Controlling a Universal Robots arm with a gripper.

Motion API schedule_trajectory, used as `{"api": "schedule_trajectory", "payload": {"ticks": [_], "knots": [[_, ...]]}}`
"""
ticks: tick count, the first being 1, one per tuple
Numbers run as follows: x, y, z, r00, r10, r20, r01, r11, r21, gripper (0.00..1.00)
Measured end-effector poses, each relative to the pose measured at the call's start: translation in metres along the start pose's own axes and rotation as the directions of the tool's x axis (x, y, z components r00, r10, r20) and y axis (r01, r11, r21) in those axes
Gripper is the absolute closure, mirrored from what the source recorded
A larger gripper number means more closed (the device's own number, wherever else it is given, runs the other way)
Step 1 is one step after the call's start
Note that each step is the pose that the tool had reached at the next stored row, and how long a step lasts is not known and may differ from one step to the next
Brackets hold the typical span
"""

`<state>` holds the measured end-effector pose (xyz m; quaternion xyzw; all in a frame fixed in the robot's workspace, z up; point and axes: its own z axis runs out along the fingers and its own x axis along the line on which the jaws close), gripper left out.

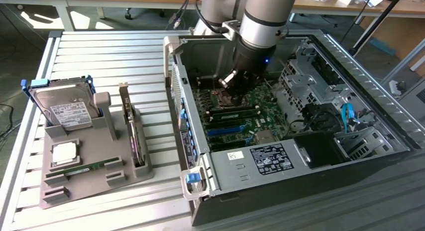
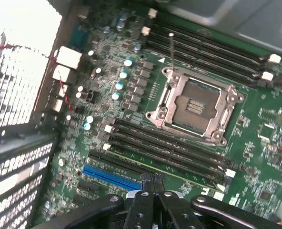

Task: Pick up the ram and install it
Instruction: 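Press down the ram until it locks into place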

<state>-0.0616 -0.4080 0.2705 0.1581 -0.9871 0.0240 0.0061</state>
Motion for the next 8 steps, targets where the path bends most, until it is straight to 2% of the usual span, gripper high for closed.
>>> {"api": "schedule_trajectory", "payload": {"ticks": [4,8], "knots": [[0.0,0.0,0.0002,0.9968,0.08,-0.0037,-0.08,0.9968,-0.0015,0.89],[0.0,0.0,0.0003,0.9862,0.166,-0.0078,-0.166,0.9862,-0.0026,0.89]]}}
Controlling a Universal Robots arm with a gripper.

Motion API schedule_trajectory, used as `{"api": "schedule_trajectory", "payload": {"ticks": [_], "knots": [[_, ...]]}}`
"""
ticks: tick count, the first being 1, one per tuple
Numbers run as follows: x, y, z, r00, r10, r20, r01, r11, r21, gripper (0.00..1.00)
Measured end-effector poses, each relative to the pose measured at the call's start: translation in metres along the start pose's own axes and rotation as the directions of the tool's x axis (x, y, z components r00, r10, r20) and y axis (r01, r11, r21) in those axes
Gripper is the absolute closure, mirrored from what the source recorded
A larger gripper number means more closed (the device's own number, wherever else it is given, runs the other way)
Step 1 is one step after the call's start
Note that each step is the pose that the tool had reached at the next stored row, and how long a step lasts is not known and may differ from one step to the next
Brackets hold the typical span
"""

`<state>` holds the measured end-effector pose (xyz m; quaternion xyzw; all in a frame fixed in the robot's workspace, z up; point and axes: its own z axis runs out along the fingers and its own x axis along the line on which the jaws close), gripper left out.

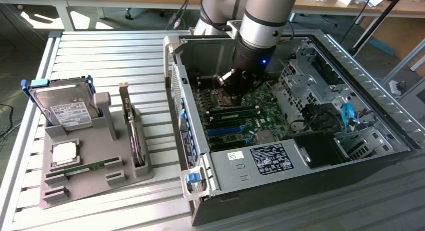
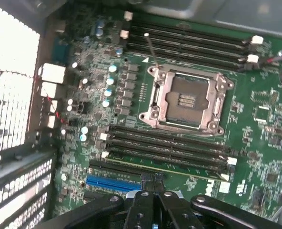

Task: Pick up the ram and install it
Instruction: 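Press down the ram until it locks into place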

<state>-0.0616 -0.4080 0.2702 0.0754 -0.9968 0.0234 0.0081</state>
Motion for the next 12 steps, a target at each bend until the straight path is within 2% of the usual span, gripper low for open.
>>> {"api": "schedule_trajectory", "payload": {"ticks": [5,9,12], "knots": [[0.0,0.0,0.0001,0.9951,0.098,-0.0045,-0.098,0.9951,-0.0018,0.89],[0.0,0.0,0.0002,0.985,0.172,-0.008,-0.172,0.9851,-0.0028,0.89],[0.0,0.0,0.0002,0.9848,0.173,-0.0081,-0.173,0.9849,-0.0029,0.89]]}}
